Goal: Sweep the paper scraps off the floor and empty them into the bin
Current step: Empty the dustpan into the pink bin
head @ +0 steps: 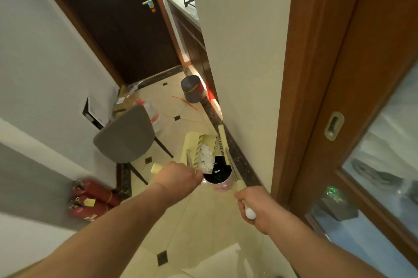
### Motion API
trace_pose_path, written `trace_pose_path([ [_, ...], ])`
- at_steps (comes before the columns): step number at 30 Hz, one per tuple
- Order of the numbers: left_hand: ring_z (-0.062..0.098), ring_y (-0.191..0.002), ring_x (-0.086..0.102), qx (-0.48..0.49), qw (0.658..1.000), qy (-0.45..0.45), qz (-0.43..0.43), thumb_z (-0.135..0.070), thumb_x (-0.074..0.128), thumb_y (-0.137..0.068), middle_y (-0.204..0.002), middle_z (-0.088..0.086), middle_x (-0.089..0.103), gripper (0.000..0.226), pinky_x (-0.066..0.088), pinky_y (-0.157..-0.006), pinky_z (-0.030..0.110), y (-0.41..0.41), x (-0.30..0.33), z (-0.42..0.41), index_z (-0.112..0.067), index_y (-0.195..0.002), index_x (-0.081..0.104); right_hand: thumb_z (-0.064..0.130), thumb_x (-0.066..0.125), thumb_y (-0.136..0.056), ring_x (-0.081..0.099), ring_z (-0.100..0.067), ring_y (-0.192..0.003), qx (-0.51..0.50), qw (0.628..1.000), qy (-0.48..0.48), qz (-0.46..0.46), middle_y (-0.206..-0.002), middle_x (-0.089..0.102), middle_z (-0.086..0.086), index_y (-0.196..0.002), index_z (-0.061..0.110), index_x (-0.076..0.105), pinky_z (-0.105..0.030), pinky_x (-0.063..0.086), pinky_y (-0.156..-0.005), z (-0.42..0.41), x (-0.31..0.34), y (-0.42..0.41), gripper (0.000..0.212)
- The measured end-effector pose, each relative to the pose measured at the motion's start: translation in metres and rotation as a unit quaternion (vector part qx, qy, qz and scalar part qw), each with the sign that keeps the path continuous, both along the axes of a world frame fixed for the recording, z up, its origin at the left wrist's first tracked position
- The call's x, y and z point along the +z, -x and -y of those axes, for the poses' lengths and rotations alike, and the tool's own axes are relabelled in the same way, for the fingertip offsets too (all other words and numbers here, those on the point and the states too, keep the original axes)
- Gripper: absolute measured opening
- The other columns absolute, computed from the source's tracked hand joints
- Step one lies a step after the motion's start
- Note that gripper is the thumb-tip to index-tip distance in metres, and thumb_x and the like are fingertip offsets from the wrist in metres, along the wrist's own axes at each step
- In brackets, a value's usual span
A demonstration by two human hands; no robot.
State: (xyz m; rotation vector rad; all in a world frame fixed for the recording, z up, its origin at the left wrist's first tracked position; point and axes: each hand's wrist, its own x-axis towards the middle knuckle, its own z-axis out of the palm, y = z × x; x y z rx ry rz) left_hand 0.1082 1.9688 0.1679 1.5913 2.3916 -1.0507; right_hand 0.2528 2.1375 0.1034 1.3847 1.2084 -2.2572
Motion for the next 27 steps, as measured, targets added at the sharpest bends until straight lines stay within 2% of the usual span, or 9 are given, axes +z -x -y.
trace_pose_path([
  [2,0.028,-0.055,0.056,-0.005,1.0,0.009,-0.003,-0.023,0.066,-0.092,-0.077,0.011,0.057,0.036,0.055,-0.054,0.042,0.004,-0.004,-0.011,-0.011,-0.12,0.045,0.001,0.061,-0.092,0.05,-0.009,-0.043,0.0,1.0,-0.002,0.0,-0.072,0.056,-0.007,-0.089,0.007,0.063,-0.018,0.043,-0.043,-0.009,-0.002,-0.001,0.006],
  [6,0.027,-0.058,0.057,-0.019,0.999,0.027,0.023,-0.026,0.058,-0.098,-0.079,0.012,0.058,0.026,0.057,-0.059,0.042,0.001,-0.008,-0.029,-0.01,-0.117,0.051,0.002,0.06,-0.093,0.05,-0.009,-0.045,0.002,1.0,-0.001,0.002,-0.068,0.055,-0.006,-0.089,0.007,0.062,-0.017,0.043,-0.042,-0.021,-0.001,0.002,0.007],
  [11,0.027,-0.059,0.055,-0.013,1.0,0.019,-0.006,-0.023,0.061,-0.097,-0.081,0.011,0.057,0.031,0.044,-0.05,0.037,-0.002,-0.004,-0.044,-0.01,-0.122,0.048,0.004,0.062,-0.093,0.051,-0.009,-0.046,0.009,1.0,0.011,0.0,-0.069,0.056,-0.006,-0.094,0.007,0.062,-0.018,0.045,-0.042,-0.034,0.004,0.002,0.004],
  [15,0.026,-0.059,0.057,-0.012,0.999,0.032,-0.019,-0.02,0.062,-0.097,-0.08,0.012,0.057,0.031,0.046,-0.05,0.038,0.0,0.0,-0.047,-0.009,-0.123,0.048,0.004,0.064,-0.092,0.051,-0.009,-0.046,0.017,1.0,0.003,-0.002,-0.07,0.056,-0.006,-0.096,0.007,0.063,-0.018,0.046,-0.043,-0.038,0.004,0.003,0.005],
  [22,0.028,-0.059,0.052,-0.026,0.999,0.033,-0.025,-0.018,0.059,-0.098,-0.086,0.013,0.06,0.033,0.041,-0.054,0.038,0.001,0.004,-0.044,-0.009,-0.128,0.048,0.004,0.063,-0.092,0.052,-0.009,-0.044,0.024,1.0,0.002,-0.009,-0.065,0.056,-0.005,-0.095,0.008,0.063,-0.019,0.046,-0.044,-0.03,0.003,0.005,0.005],
  [27,0.028,-0.063,0.057,-0.029,0.999,0.032,-0.024,-0.019,0.061,-0.097,-0.087,0.014,0.06,0.033,0.043,-0.056,0.039,0.004,0.008,-0.042,-0.009,-0.126,0.049,0.004,0.062,-0.092,0.051,-0.008,-0.042,0.02,1.0,0.009,-0.005,-0.065,0.056,-0.005,-0.095,0.008,0.063,-0.018,0.046,-0.043,-0.026,0.0,0.003,0.005],
])
